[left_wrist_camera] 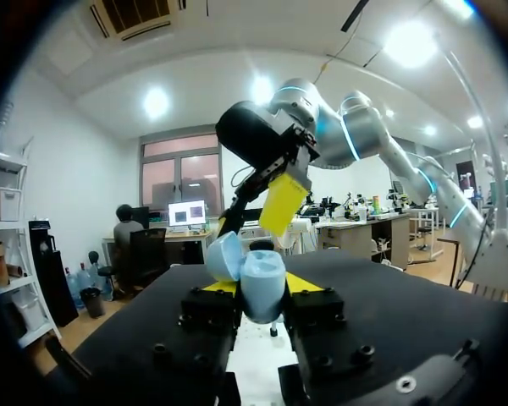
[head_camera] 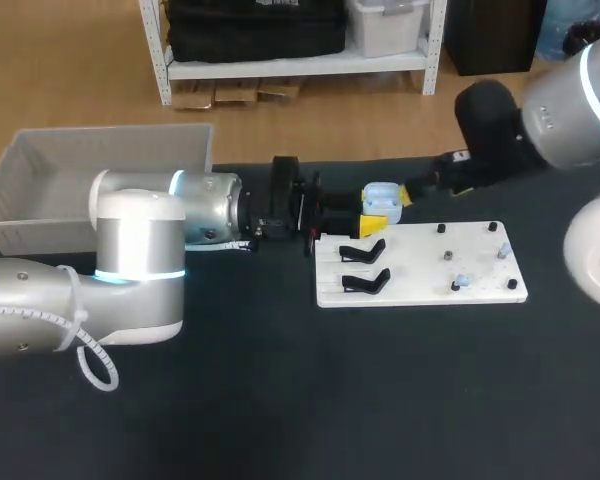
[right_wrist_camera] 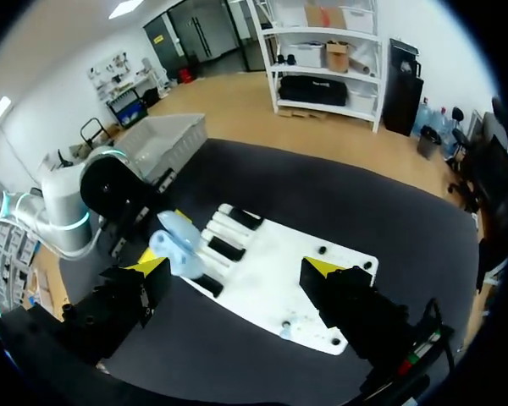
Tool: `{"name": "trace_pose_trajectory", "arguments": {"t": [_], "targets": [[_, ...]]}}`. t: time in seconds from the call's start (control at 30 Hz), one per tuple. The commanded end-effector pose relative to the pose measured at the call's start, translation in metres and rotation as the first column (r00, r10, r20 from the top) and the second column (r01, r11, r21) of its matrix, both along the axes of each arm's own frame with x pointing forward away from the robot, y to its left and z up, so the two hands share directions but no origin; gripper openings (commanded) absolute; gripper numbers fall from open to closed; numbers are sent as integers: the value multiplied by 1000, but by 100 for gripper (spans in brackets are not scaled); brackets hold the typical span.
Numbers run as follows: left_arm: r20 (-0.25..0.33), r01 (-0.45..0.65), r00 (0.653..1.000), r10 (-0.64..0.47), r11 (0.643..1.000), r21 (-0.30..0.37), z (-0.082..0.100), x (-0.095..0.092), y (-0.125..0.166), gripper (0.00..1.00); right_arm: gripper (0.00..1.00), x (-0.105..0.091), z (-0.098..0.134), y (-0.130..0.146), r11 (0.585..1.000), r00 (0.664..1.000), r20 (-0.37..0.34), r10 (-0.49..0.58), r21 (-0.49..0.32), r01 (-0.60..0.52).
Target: Pick up each earbud case from the left stands, insert the matching earbuds, close the lid, and place the case in the box.
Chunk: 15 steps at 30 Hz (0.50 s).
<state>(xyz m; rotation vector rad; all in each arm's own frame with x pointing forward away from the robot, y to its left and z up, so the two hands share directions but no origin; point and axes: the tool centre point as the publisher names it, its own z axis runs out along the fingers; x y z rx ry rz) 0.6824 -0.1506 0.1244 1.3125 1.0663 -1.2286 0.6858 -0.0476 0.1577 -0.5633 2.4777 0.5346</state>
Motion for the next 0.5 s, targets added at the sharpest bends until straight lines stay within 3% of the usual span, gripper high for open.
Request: {"name": "trace_pose_trajectory", "arguments": {"t": [0.03,0.23,0.5], "targets": [[3,-3,1000,3,1000,-4,-1,-1,0,0,100,-11,12,-27,996,999,-2,-32,-85,32],[3,-3,1000,3,1000,-4,-1,-1,0,0,100,-4,-1,-62,963,995,-66,-77,-264,57],[3,-3,1000,3,1000,-4,-1,-1,0,0,100,-1,-36,-86,925,976,-193,-105,-380,24]]}}
